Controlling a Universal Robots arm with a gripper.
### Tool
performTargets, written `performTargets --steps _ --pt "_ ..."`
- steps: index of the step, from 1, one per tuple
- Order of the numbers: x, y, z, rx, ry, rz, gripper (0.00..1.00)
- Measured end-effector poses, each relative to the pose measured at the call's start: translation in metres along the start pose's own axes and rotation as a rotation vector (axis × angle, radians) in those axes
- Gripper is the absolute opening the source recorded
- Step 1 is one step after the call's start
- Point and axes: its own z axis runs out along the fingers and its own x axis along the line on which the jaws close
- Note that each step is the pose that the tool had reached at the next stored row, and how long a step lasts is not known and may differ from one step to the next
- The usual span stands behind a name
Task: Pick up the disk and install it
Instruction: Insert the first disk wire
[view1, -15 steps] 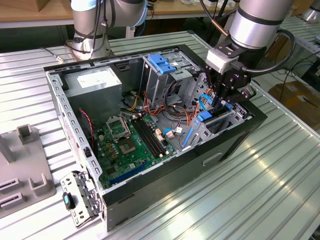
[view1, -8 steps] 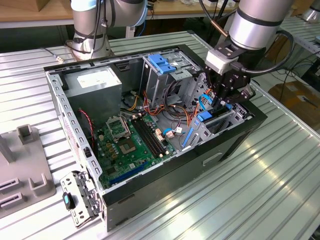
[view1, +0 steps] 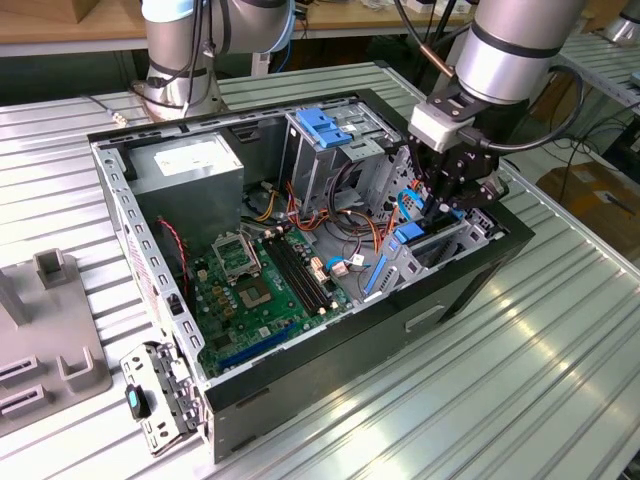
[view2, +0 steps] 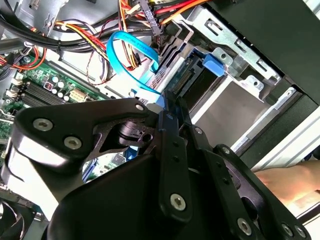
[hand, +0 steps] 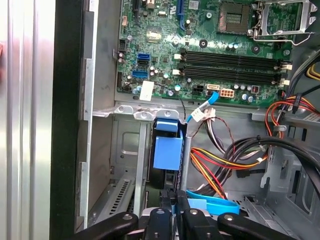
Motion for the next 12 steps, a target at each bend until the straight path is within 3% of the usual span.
performTargets --steps 4,8,12 --pt "0.0000 0.0000 0.0004 0.0001 -0.0008 0.000 0.18" --pt "0.0000 0.0000 0.0002 0.0000 -0.0001 0.000 0.42" --pt "0.0000 0.0000 -0.0002 0.0000 0.0000 0.000 0.42"
